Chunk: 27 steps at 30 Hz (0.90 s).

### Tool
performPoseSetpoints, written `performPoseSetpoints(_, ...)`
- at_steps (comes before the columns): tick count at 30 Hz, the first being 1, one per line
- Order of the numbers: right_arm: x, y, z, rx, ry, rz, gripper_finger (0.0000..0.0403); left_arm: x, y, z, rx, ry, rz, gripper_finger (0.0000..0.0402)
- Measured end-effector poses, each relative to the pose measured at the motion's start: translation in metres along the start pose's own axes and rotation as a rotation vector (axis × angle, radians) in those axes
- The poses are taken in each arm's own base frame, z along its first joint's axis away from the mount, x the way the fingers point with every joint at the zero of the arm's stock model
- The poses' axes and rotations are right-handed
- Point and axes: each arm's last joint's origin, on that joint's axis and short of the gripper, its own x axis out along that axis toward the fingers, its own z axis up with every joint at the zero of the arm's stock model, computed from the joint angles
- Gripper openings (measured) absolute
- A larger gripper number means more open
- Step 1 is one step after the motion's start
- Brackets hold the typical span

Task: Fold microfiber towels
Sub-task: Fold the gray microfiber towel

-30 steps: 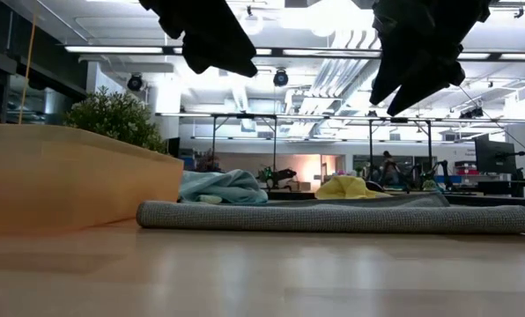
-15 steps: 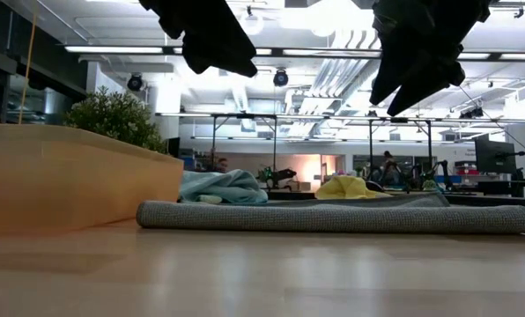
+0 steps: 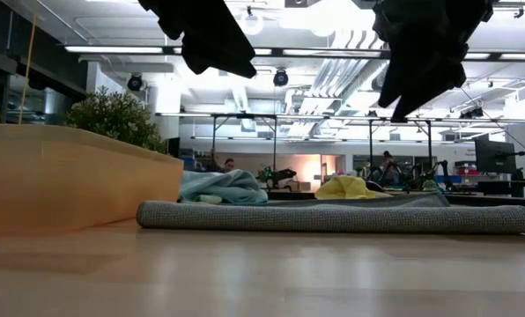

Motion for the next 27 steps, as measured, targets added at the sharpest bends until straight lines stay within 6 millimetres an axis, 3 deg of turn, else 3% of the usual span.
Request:
performPoseSetpoints(5, 0.001, -0.002, -0.01, -0.041, 0.099, 0.008, 0.0255, 0.0, 0.0, 0.0, 0.0, 0.0, 0.0, 0.0165)
performPoseSetpoints(13, 0.011, -0.005, -0.058, -0.125, 0.315, 0.078, 0.0254, 0.003, 0.003, -0.005, 0.004, 0.003, 0.005, 0.0165)
performPoseSetpoints(22, 0.02, 0.005, -0.07, -0.16, 0.229, 0.238, 0.0254, 0.042, 0.03, -0.002, -0.068, 0.138, -0.045, 0.0165)
performPoseSetpoints(27, 0.035, 0.003, -0.072, -0.161, 0.136, 0.338, 0.0254, 0.045, 0.028, 0.011, -0.068, 0.15, -0.069, 0.0165)
